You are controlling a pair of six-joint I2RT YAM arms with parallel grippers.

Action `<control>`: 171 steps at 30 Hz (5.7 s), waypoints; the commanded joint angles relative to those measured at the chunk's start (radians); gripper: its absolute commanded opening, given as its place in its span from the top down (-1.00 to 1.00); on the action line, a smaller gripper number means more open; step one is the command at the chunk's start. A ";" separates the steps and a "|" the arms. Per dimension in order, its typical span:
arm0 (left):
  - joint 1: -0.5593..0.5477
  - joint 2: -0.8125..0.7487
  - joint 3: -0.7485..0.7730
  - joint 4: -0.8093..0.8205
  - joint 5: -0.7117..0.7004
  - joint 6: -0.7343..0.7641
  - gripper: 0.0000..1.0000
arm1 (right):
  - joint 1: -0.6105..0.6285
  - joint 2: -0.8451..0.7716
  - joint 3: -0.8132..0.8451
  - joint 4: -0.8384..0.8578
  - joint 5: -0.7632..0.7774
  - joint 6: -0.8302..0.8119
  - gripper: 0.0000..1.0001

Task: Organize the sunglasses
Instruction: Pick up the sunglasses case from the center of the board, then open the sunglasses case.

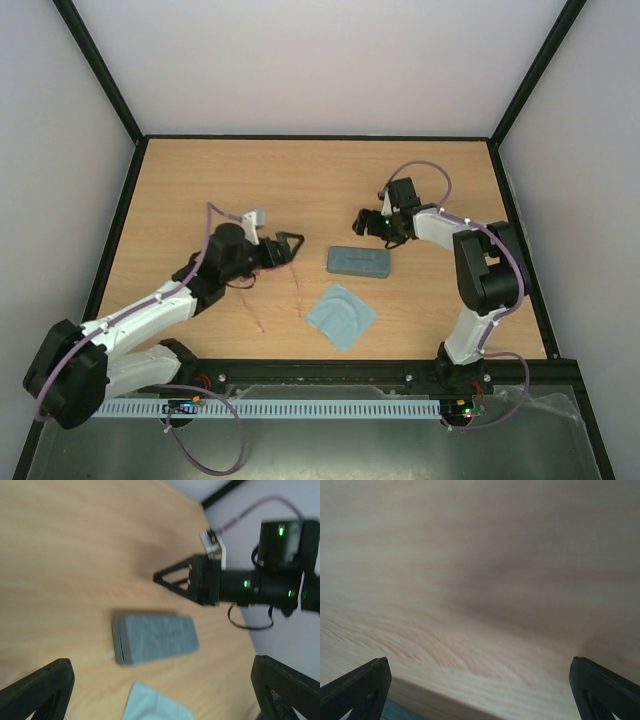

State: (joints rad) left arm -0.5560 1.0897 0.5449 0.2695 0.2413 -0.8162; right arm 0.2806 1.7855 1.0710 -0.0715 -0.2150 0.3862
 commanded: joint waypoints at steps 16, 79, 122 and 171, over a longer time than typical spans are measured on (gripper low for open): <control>-0.281 0.289 0.086 0.004 -0.184 0.018 -0.99 | 0.068 -0.394 -0.440 0.091 -0.060 0.102 -0.97; -0.187 0.835 0.422 0.202 -0.151 -0.063 0.16 | 0.216 -0.346 -0.344 0.011 0.233 0.081 -0.89; -0.163 0.629 0.285 0.125 -0.117 -0.027 -0.48 | 0.332 -0.231 -0.162 -0.118 0.417 0.012 -0.05; -0.311 0.368 0.186 0.301 -0.144 -0.050 -0.53 | 0.020 -0.567 -0.440 0.420 -0.495 0.456 0.08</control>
State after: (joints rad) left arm -0.8478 1.4403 0.6765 0.5846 0.1303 -0.8970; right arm 0.3019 1.2469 0.6338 0.3397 -0.6876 0.8501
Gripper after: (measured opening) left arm 0.763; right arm 0.696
